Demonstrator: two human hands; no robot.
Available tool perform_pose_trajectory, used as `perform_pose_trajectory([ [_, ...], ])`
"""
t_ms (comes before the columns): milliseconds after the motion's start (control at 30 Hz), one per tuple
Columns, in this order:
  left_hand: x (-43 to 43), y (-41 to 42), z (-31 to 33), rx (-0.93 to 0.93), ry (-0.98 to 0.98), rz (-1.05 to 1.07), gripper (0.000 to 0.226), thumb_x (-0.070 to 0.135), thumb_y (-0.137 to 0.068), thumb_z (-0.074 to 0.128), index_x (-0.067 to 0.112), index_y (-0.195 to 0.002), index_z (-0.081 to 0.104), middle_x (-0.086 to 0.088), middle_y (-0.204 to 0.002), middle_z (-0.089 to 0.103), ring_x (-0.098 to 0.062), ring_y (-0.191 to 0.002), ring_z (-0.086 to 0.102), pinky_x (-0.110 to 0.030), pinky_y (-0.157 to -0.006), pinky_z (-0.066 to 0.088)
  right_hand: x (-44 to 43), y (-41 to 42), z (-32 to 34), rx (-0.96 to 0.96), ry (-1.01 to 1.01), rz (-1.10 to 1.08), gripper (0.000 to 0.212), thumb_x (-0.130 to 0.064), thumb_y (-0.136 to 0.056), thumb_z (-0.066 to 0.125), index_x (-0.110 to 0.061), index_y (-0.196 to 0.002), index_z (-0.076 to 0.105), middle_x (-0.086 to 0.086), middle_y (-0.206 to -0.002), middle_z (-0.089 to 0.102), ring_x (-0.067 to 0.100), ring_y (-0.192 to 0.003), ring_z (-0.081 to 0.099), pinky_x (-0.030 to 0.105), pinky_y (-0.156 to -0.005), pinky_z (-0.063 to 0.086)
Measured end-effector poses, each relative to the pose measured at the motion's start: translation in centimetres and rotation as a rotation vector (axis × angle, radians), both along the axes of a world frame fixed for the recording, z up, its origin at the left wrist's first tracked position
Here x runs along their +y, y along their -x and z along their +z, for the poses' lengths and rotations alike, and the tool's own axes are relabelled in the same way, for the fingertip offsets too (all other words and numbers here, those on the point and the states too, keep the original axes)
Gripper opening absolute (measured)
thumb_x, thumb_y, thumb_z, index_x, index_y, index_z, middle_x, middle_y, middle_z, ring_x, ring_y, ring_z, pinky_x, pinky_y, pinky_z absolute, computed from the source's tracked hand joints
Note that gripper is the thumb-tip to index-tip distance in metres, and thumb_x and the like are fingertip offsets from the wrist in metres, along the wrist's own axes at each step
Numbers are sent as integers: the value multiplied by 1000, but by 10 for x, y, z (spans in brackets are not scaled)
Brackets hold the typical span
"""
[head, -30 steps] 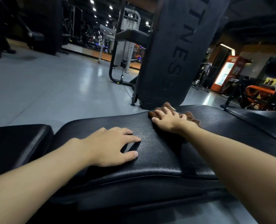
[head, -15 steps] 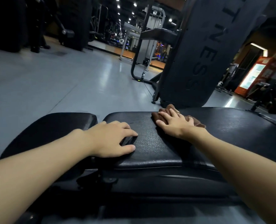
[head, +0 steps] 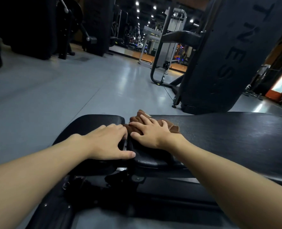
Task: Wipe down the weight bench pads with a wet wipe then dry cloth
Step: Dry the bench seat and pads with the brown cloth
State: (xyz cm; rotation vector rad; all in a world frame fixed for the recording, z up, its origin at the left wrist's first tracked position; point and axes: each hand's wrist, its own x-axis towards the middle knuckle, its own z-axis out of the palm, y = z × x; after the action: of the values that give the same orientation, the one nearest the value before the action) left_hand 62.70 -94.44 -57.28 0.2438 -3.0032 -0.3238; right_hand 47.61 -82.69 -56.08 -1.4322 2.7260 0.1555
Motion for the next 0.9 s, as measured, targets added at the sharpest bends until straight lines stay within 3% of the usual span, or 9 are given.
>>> perform_pose_trajectory([
  [100, -3, -12, -1, 24, -123, 63, 65, 74, -72, 63, 23, -105, 39, 15, -96, 40, -9, -84, 45, -29, -73, 34, 9, -13, 3, -8, -4, 60, 51, -59, -91, 34, -58, -142, 28, -5, -166, 5, 26, -152, 6, 66, -114, 1],
  [267, -3, -14, 3, 14, -237, 93, 52, 55, -79, 62, 25, -111, 34, 14, -98, 40, -7, -79, 46, -30, -68, 34, 24, -23, 11, 107, 24, 185, 54, -63, -93, 31, -52, -145, 26, -8, -165, 4, 28, -152, 0, 69, -113, 0],
  [367, 7, -9, 5, 28, -234, 87, 41, 39, -85, 57, 23, -115, 34, 11, -103, 46, -6, -83, 45, -32, -76, 34, 20, -19, -1, 7, 12, 163, 51, -65, -95, 26, -58, -145, 24, -10, -166, 5, 25, -152, 1, 67, -114, -2],
  [467, 18, -1, 4, 32, -195, 74, 41, 36, -90, 52, 23, -122, 30, 7, -126, 43, -12, -94, 42, -35, -92, 34, 29, -9, -1, 8, 25, 150, 47, -57, -97, 27, -57, -144, 29, -10, -165, 7, 24, -152, 2, 68, -114, -2],
  [600, 27, 17, 0, 61, -189, 19, 53, 45, -92, 49, 29, -134, 22, 7, -136, 39, -12, -124, 41, -38, -105, 31, 60, 16, 9, 9, 46, 83, 46, -54, -97, 28, -57, -142, 31, -13, -165, 7, 21, -152, 2, 68, -113, -1],
  [767, 48, 49, -1, 31, -115, -55, 63, 66, -88, 42, 39, -143, 23, 10, -140, 37, -15, -131, 35, -43, -111, 30, 108, 54, 20, 28, 80, 5, 46, -55, -95, 28, -57, -140, 32, -14, -165, 9, 16, -152, 2, 66, -114, 0],
  [900, 69, 75, 4, -29, -131, -61, 77, 86, -69, 24, 51, -137, 31, 15, -144, 30, -12, -137, 29, -52, -112, 26, 135, 73, 29, 48, 93, -23, 46, -52, -96, 28, -56, -141, 33, -13, -164, 10, 13, -152, 3, 66, -114, 1],
])
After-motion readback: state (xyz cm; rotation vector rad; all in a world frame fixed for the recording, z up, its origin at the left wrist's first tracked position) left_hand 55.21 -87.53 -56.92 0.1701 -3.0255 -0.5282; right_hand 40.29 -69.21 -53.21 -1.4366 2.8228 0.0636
